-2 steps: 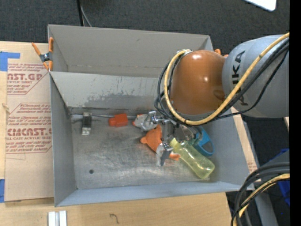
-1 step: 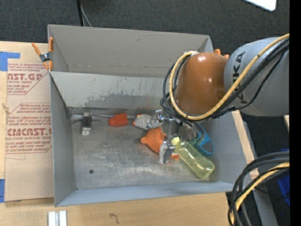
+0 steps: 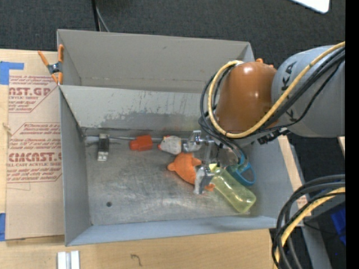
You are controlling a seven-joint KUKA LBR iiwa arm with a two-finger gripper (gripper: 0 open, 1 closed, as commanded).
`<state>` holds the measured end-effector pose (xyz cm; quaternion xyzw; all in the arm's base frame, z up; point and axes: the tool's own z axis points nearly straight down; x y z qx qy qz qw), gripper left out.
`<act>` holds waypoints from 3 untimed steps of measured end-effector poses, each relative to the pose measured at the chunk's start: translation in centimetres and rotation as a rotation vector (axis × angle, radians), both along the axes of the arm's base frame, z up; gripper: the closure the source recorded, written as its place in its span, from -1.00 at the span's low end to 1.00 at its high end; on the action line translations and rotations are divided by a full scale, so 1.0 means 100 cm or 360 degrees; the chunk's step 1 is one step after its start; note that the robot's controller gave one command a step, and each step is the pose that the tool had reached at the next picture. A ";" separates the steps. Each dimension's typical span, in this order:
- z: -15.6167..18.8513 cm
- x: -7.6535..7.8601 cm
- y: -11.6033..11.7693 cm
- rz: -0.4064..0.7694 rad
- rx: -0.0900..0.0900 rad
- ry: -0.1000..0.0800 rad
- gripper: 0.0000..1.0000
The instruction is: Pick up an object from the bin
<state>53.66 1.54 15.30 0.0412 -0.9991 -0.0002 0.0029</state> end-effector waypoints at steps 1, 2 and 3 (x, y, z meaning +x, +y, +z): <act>-0.075 0.029 -0.006 0.0079 0.0009 -0.0038 1.00; -0.075 0.029 -0.007 0.0079 0.0009 -0.0039 1.00; 0.084 0.013 -0.008 0.0192 0.0001 -0.0023 1.00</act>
Offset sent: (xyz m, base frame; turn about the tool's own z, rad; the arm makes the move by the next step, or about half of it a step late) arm 0.0000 0.0000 0.0000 0.0000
